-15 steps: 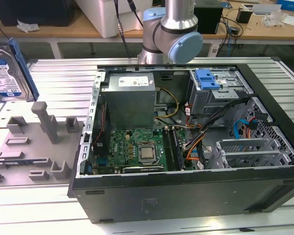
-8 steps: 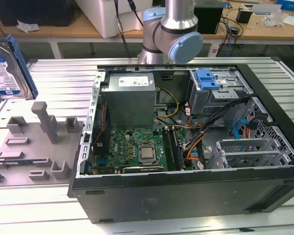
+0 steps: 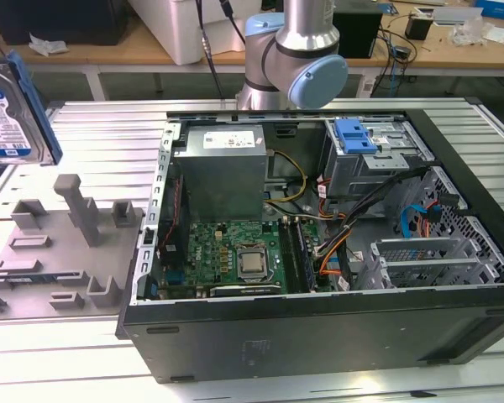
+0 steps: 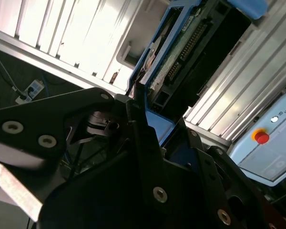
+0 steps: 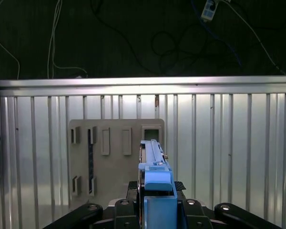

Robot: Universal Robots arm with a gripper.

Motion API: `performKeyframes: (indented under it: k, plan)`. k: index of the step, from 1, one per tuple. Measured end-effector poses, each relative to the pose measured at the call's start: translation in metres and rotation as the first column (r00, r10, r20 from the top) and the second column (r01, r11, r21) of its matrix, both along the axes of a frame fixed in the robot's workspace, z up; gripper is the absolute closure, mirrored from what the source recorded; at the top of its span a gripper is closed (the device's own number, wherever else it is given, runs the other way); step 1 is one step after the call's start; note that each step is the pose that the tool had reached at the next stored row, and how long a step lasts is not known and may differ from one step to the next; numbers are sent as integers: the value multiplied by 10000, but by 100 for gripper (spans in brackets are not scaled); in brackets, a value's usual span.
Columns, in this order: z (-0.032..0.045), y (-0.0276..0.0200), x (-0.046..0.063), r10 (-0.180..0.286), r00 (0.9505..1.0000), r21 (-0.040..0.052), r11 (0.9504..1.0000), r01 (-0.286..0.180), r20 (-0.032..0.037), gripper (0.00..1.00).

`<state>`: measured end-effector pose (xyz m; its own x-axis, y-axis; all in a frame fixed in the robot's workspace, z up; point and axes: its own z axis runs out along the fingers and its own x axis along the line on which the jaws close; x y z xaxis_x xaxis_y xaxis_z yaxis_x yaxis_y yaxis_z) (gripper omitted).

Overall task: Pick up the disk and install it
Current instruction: 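Pick up the disk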

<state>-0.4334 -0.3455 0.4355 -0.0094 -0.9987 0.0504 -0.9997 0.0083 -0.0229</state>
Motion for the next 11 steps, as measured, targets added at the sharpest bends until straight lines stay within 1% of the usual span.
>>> performKeyframes:
  k: [9,11]
  plan:
    - [78,0,2,1,10000,-29,10000,-1,0,64]
    - [105,0,2,0,10000,-38,10000,0,0,64]
